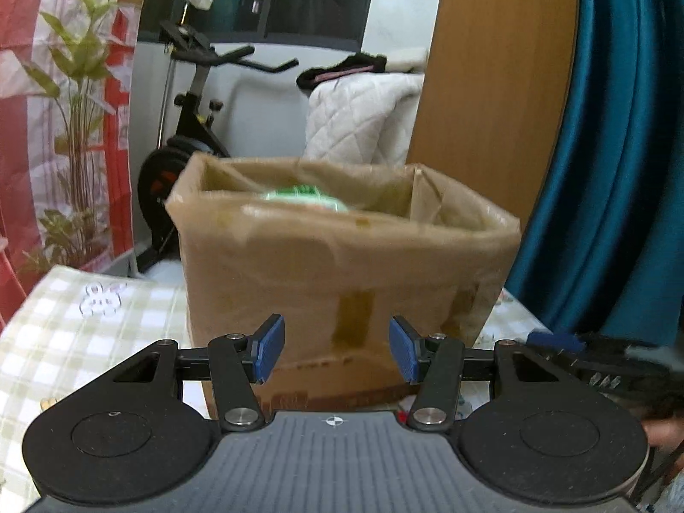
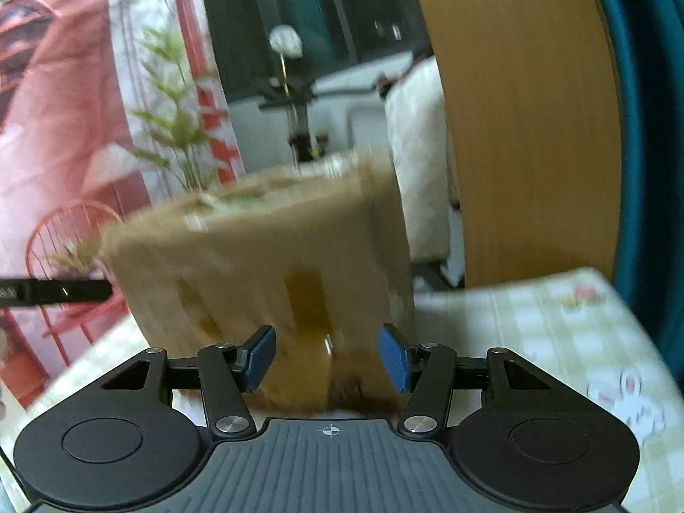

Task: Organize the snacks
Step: 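Move both tools back toward the remaining snacks on the table, then grasp the blue-and-white pack with the right tool while the left tool grasps the red snack bag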

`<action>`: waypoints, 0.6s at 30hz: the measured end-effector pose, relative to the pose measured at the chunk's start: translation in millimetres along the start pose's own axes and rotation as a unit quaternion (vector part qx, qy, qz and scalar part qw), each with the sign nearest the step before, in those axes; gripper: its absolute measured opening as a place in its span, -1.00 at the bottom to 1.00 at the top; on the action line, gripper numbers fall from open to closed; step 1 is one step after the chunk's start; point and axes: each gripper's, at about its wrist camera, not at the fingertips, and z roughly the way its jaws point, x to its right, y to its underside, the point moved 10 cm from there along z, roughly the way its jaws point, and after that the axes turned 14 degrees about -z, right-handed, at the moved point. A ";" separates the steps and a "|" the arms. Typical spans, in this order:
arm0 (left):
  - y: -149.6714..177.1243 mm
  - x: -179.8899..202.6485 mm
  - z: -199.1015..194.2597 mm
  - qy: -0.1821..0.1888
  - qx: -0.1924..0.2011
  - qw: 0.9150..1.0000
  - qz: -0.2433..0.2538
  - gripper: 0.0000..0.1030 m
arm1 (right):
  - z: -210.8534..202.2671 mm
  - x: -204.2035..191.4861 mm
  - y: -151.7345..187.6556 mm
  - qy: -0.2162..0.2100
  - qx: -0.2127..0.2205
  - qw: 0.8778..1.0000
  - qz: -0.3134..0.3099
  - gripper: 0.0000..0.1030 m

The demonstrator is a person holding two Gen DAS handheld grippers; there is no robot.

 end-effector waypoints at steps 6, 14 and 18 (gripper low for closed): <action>12.0 -8.8 6.2 -0.023 -0.008 1.000 0.012 0.10 | 49.9 -8.0 47.1 0.007 -0.072 0.997 0.037 0.47; 21.4 -19.3 8.8 -0.037 -0.018 0.999 0.007 0.10 | 101.3 -24.2 65.8 0.026 -0.135 0.990 -0.024 0.24; 30.1 -21.9 13.7 -0.035 -0.030 0.999 0.009 0.10 | 89.6 -20.1 69.8 0.029 -0.121 0.992 -0.026 -0.21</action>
